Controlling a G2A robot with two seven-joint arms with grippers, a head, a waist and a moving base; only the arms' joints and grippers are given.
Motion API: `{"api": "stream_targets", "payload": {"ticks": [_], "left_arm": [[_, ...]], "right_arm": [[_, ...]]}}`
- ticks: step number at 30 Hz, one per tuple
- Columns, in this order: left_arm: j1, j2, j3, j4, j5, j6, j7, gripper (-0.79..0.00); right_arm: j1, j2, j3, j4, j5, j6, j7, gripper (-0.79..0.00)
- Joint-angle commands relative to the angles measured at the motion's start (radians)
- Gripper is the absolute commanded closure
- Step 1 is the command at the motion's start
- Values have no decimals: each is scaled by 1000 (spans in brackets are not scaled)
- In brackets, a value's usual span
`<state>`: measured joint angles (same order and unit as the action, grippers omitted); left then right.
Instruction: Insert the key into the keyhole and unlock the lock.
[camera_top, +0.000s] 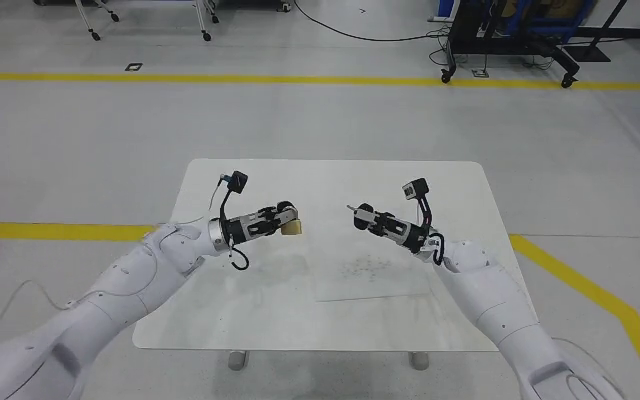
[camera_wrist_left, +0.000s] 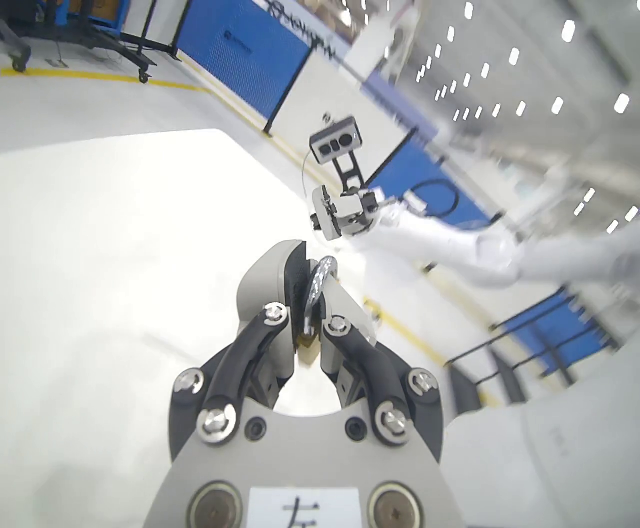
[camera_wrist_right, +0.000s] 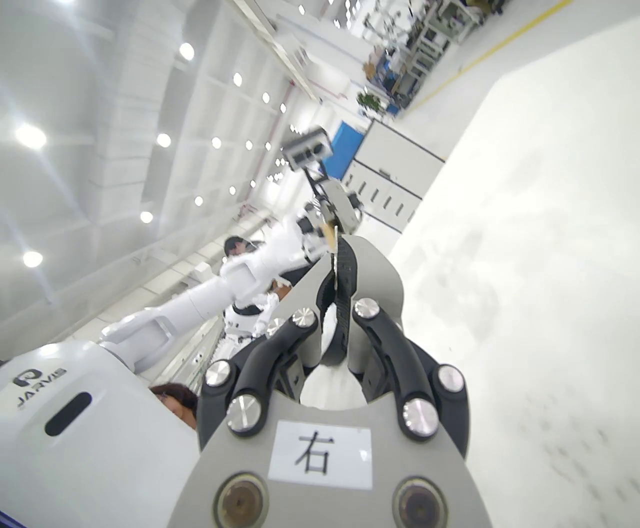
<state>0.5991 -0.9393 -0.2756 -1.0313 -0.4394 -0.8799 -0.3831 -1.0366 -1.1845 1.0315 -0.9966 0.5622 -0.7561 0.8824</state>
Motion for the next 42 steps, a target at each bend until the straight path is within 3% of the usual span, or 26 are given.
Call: {"api": "stream_targets", "payload": {"ticks": [1, 4, 6, 15, 18, 21, 28, 31, 35, 42], "left_arm": [[-31, -19, -12, -1, -188, 55, -235, 0], [-76, -49, -21, 55, -239, 101, -361, 0], [-99, -68, -29, 87, -245, 111, -377, 0], [-99, -68, -29, 87, -245, 111, -377, 0], [-76, -68, -38, 57, -252, 208, -385, 0], [-51, -78, -53, 43, -358, 381, -410, 0], [-64, -159, -54, 90, -502, 740, -390, 0], [-74, -205, -49, 127, -533, 777, -418, 0], [-87, -275, -50, 192, -613, 800, -510, 0], [-91, -281, -51, 195, -617, 794, -522, 0]], "right_arm": [[5, -3, 2, 0, -3, 2, -36, 0], [8, -8, 8, -20, -14, -6, -90, 0], [1, -9, 15, -37, -6, -9, -116, 0], [1, -9, 15, -37, -6, -9, -116, 0], [1, -9, 15, -37, -6, -9, -116, 0], [-11, -8, 19, -75, -47, 16, -141, 0], [-94, 9, 96, -144, -269, -10, -344, 0], [-174, 28, 168, -219, -368, -18, -424, 0], [-273, 46, 240, -346, -476, 56, -484, 0], [-273, 46, 240, -346, -476, 56, -484, 0]]}}
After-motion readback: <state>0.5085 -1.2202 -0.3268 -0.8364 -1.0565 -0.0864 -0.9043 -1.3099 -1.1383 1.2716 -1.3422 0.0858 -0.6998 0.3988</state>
